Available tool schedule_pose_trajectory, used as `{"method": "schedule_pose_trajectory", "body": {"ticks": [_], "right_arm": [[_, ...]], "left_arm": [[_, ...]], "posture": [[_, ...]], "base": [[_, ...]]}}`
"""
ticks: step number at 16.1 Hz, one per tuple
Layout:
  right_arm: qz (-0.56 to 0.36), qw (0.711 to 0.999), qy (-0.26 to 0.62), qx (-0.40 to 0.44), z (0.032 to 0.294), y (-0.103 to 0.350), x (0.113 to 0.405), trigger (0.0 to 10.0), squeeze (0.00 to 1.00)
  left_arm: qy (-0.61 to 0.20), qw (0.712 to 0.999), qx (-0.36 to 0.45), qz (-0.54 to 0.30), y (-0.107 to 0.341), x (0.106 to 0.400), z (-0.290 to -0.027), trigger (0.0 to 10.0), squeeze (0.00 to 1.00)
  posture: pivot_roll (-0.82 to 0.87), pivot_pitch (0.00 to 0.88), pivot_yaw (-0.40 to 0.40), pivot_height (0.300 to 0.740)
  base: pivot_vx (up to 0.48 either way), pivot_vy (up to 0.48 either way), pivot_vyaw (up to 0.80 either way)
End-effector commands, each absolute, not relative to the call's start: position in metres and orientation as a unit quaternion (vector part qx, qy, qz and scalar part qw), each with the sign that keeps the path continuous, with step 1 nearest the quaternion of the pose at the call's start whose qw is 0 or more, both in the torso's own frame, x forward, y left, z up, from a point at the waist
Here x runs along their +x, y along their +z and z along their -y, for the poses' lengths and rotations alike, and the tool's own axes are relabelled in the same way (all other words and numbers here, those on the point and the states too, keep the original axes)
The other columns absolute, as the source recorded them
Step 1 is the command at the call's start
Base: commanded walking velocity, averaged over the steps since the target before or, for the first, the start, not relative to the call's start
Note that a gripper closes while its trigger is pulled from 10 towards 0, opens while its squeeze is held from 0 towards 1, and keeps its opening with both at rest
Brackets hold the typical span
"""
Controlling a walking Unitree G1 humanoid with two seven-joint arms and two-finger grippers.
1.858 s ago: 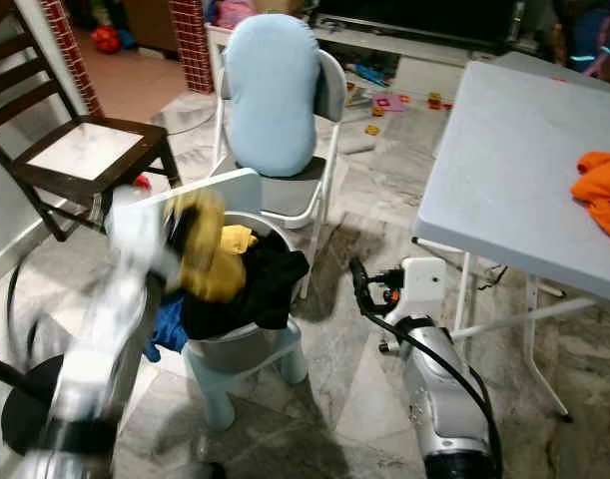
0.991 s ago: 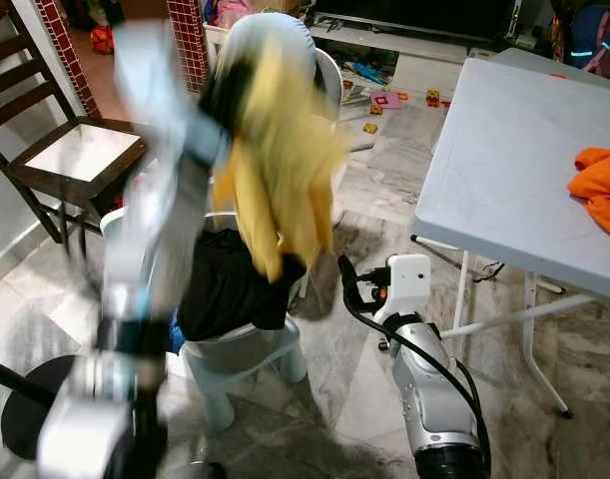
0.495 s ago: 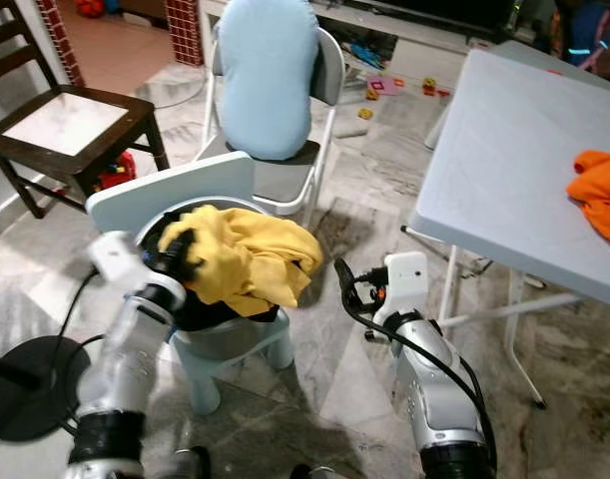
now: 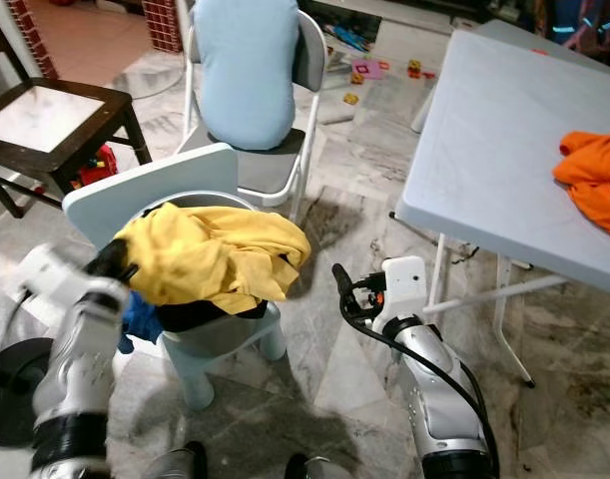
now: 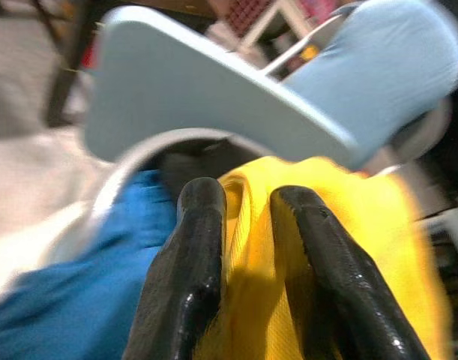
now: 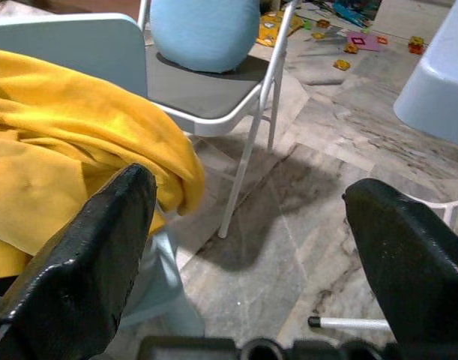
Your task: Hang hanger
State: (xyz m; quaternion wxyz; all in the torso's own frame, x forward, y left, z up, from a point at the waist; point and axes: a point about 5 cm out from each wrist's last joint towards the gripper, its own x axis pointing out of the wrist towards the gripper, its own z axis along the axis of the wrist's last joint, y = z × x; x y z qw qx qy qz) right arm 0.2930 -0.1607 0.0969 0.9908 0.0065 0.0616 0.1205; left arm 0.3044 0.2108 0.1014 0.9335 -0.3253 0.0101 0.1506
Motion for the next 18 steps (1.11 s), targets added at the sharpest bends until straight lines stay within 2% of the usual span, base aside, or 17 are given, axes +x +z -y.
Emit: {"method": "schedule_pose_trajectory", "body": {"ticks": [1,5,7,8,11,13,18], "right_arm": [[-0.060,0.992,0.114,0.001,0.165,0.099,0.291,10.0,0.00],[-0.061,0.992,0.115,-0.002,0.165,0.099,0.291,10.0,0.00],[-0.061,0.992,0.114,-0.002,0.165,0.098,0.290,10.0,0.00],[-0.061,0.992,0.112,-0.001,0.165,0.098,0.290,10.0,0.00],[-0.062,0.992,0.113,-0.001,0.164,0.098,0.290,10.0,0.00],[-0.061,0.992,0.114,-0.001,0.163,0.098,0.291,10.0,0.00],[-0.059,0.992,0.113,-0.002,0.163,0.099,0.293,10.0,0.00]], "left_arm": [[0.163,0.941,-0.296,-0.020,0.096,0.299,-0.212,10.0,1.00],[0.184,0.968,-0.154,-0.067,0.078,0.282,-0.216,10.0,1.00],[0.159,0.982,-0.078,-0.058,0.082,0.276,-0.209,10.0,1.00],[0.125,0.990,-0.027,-0.055,0.085,0.270,-0.197,10.0,1.00],[0.029,0.998,0.041,-0.044,0.084,0.256,-0.164,10.0,1.00],[-0.022,0.995,0.093,-0.042,0.081,0.252,-0.150,10.0,1.00],[-0.069,0.985,0.131,-0.084,0.065,0.252,-0.147,10.0,1.00]], "posture": [[0.04,0.202,-0.114,0.740],[0.04,0.208,-0.109,0.740],[0.04,0.208,-0.103,0.740],[0.05,0.208,-0.102,0.740],[0.05,0.207,-0.100,0.740],[0.05,0.204,-0.098,0.740],[0.04,0.192,-0.089,0.740]], "base": [[0.000,0.000,0.00],[0.000,0.000,0.00],[0.000,0.000,0.00],[0.000,0.000,0.00],[0.000,0.000,0.00],[0.000,0.000,0.00],[0.000,0.000,0.00]]}}
